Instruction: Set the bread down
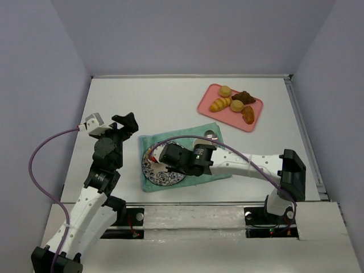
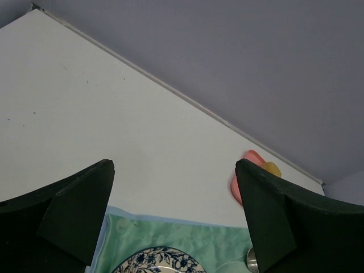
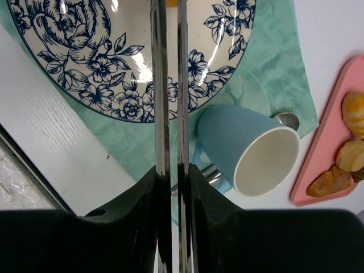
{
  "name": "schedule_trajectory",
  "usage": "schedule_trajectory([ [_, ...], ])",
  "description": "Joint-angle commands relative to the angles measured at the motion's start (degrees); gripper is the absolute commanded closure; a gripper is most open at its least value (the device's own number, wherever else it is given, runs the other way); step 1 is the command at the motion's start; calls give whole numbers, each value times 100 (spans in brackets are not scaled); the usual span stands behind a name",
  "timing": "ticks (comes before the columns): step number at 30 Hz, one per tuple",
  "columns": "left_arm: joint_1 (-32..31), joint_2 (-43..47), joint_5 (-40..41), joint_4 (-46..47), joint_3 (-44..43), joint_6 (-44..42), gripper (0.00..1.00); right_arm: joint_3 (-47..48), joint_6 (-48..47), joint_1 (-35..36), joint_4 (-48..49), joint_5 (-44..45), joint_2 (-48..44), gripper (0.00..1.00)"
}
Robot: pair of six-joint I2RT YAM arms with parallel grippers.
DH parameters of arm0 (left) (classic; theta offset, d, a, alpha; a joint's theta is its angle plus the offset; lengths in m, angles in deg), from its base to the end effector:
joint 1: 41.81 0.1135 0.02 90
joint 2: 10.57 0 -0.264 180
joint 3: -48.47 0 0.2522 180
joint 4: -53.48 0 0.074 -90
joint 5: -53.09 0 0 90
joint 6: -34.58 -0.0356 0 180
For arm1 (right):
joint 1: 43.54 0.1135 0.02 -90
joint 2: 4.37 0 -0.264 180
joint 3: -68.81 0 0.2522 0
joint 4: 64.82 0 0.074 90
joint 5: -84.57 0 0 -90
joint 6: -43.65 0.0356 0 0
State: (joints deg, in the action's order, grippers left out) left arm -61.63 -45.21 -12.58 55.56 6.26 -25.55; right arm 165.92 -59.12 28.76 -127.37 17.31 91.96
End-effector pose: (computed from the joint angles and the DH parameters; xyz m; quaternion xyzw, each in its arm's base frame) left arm 0.1534 -0.0397 0.3146 -0.2156 0.6141 -0.1905 0.7349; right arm 0.1201 0.3310 0.2852 -0.6073 0.7331 -0.0473 0.3025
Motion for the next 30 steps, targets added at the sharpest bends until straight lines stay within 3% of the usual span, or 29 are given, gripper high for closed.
schedule_trajectory([
  [1,-5,-8,221,209,67,19,1,6,266,127,-244,370,113,87],
  [6,-5,-87,203,227,50,28,1,50,416,127,-359,336,184,63],
  [10,-5,-96,194,244,58,45,1,94,399,127,-167,3,9,54],
  [21,-5,-52,168,271,76,37,1,409,680,127,124,-95,-369,52],
  [30,-5,62,220,210,94,89,1,630,1215,-48,616,889,-747,57],
])
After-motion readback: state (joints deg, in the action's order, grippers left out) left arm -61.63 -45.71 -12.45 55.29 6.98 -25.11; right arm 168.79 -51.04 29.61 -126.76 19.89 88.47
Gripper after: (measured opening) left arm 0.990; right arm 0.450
